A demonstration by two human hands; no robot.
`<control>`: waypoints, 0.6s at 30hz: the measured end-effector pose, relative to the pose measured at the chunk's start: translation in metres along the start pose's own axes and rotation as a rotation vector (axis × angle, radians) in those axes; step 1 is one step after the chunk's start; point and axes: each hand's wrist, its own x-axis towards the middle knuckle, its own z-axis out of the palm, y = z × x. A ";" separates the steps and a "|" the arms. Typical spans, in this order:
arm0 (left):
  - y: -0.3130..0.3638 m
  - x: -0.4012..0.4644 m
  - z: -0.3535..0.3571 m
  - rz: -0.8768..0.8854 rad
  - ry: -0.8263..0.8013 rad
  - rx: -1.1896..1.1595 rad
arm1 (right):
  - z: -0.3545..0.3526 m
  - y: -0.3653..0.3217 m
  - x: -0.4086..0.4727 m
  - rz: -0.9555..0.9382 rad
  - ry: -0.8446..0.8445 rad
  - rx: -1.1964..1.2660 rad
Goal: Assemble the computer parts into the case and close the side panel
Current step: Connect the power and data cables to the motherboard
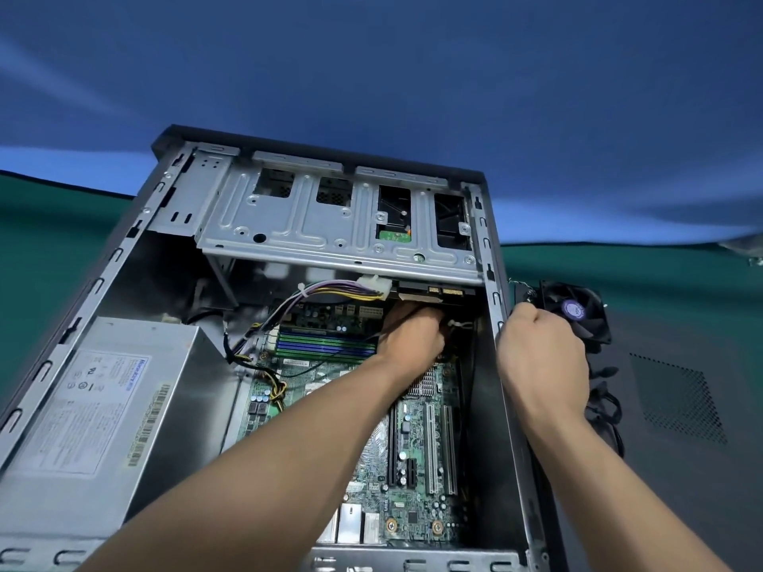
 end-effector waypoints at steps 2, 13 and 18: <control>0.000 0.001 0.000 -0.002 -0.019 0.006 | 0.000 0.000 0.000 -0.001 0.003 -0.002; -0.001 0.005 -0.002 -0.003 -0.076 -0.054 | -0.001 0.000 -0.001 -0.001 0.001 0.005; -0.004 0.004 -0.002 0.035 -0.094 -0.054 | -0.002 0.000 -0.001 0.003 -0.006 0.013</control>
